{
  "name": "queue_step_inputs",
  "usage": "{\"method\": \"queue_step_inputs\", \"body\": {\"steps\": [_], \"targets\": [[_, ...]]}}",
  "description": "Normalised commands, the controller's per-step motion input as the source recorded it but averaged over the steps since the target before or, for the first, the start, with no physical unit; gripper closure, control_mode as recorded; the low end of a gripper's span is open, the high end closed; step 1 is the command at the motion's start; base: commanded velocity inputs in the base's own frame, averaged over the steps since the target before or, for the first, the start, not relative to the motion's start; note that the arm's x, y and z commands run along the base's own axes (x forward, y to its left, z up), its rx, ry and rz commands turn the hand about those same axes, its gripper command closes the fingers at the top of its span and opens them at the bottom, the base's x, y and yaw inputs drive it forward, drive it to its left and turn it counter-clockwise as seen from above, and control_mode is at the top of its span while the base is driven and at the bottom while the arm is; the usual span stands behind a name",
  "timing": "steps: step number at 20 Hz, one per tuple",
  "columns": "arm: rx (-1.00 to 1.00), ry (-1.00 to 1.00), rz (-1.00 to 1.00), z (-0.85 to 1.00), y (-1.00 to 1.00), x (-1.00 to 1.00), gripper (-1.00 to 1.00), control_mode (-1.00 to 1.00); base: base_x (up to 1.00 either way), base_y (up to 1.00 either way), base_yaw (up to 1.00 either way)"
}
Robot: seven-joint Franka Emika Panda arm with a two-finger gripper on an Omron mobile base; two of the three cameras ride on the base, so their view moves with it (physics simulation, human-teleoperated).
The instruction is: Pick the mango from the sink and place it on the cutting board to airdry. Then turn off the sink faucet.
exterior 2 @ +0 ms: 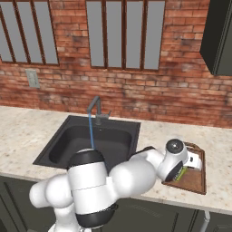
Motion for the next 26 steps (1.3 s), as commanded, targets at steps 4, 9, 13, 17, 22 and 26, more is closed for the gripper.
{"method": "queue_step_inputs", "body": {"steps": [4, 9, 13, 17, 22, 26], "targets": [[0.0, 0.0, 0.0, -0.11, -0.06, 0.08, -1.0, -1.0, 0.0, 0.0, 0.0], [0.0, 0.0, 0.0, -0.05, -0.09, 0.03, -1.0, -1.0, 0.0, 0.0, 0.0], [0.0, 0.0, 0.0, 0.01, -0.17, 0.0, -1.0, -1.0, 0.0, 0.0, 0.0], [0.0, 0.0, 0.0, 0.2, -0.01, 0.0, -1.0, -1.0, 0.0, 0.0, 0.0], [0.0, 0.0, 0.01, 0.39, 0.0, 0.0, -1.0, -1.0, 0.0, 0.0, 0.0], [0.0, -0.09, 0.05, 0.46, 0.01, -0.12, -1.0, -1.0, 0.0, 0.0, 0.0]]}}
